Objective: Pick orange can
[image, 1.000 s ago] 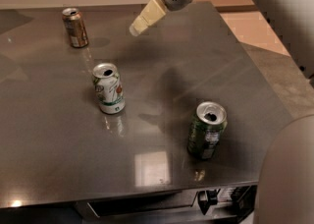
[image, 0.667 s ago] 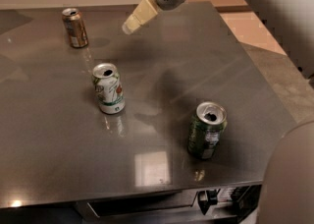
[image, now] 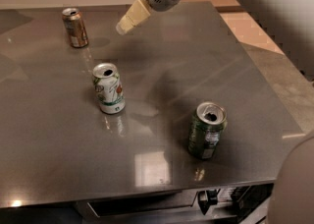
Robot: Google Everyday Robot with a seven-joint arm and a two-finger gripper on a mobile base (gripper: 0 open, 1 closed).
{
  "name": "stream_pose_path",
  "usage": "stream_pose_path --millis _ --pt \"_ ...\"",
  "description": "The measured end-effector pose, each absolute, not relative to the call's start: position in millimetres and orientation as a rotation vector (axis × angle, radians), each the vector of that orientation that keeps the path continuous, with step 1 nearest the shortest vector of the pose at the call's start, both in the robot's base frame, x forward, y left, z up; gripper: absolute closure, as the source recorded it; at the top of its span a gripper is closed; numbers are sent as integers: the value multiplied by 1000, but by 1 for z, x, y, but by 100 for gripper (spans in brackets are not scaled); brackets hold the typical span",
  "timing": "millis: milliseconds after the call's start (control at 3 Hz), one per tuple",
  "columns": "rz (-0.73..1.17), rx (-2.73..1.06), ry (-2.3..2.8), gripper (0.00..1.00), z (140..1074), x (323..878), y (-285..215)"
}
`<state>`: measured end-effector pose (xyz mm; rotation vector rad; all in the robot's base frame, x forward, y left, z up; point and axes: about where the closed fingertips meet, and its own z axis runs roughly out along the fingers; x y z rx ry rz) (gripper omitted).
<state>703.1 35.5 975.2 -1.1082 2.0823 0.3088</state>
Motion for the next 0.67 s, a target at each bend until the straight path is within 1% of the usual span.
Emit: stream_pose_path --millis 333,667 --pt "296 -1075 2090 0 976 711 51" --pt "270 -1025 2098 0 978 724 81"
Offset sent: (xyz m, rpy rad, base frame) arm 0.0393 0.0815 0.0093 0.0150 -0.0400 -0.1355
